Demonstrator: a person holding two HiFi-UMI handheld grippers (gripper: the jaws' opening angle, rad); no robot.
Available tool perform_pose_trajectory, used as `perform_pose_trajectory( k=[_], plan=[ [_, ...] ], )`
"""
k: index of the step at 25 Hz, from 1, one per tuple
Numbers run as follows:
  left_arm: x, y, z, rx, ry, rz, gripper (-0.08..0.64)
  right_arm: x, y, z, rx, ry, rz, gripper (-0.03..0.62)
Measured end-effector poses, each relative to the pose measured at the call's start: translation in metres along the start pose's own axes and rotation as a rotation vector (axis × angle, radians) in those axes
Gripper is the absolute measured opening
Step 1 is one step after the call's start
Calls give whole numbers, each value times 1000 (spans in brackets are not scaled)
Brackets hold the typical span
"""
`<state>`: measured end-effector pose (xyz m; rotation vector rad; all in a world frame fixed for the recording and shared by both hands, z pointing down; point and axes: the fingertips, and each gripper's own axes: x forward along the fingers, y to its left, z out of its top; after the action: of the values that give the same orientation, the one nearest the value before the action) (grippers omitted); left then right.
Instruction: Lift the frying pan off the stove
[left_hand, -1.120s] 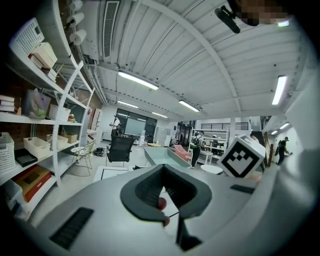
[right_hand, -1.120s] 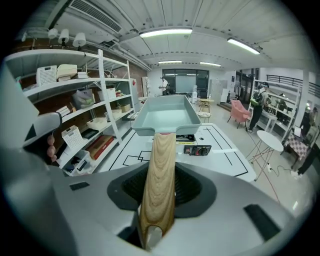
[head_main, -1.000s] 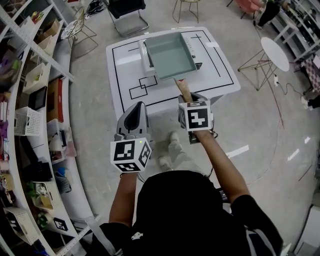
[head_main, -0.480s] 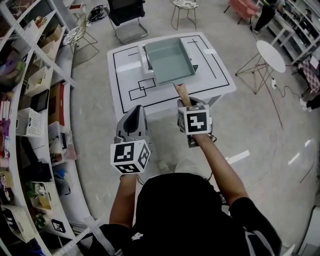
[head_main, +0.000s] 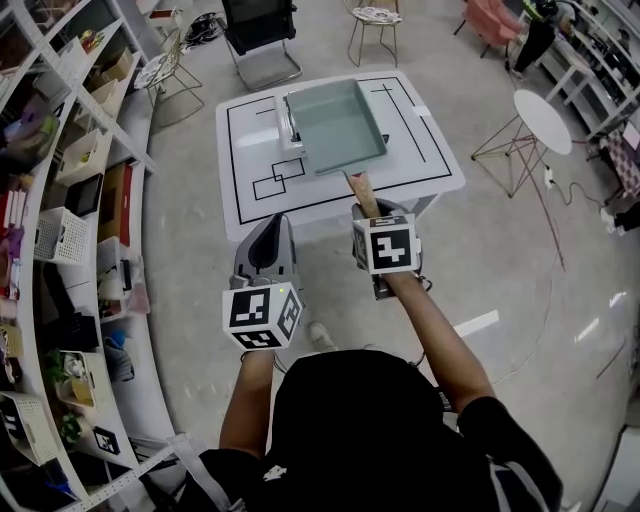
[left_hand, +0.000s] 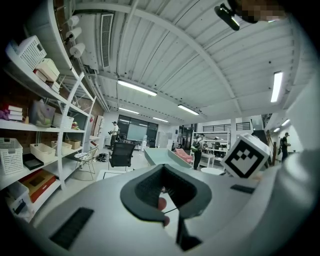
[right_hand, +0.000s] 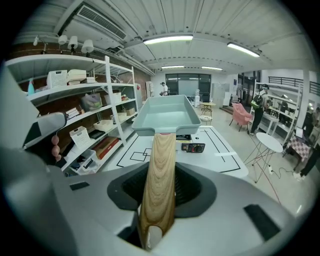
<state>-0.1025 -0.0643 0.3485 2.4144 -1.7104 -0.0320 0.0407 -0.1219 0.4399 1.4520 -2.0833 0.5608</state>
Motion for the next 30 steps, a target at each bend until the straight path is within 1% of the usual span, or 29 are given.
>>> perform_pose_trajectory(
  k=[8, 16, 30],
  plan=[
    [-11, -30, -7, -18, -1, 26, 3, -25, -13, -14, -18, 0, 21, 120],
    [-33, -59, -15, -15, 6, 38, 2, -51, -21, -32, -18, -6, 36, 120],
    [-60, -94, -25, -13, 0, 57, 3, -81, -34, -60, -39, -18, 37, 120]
  ],
)
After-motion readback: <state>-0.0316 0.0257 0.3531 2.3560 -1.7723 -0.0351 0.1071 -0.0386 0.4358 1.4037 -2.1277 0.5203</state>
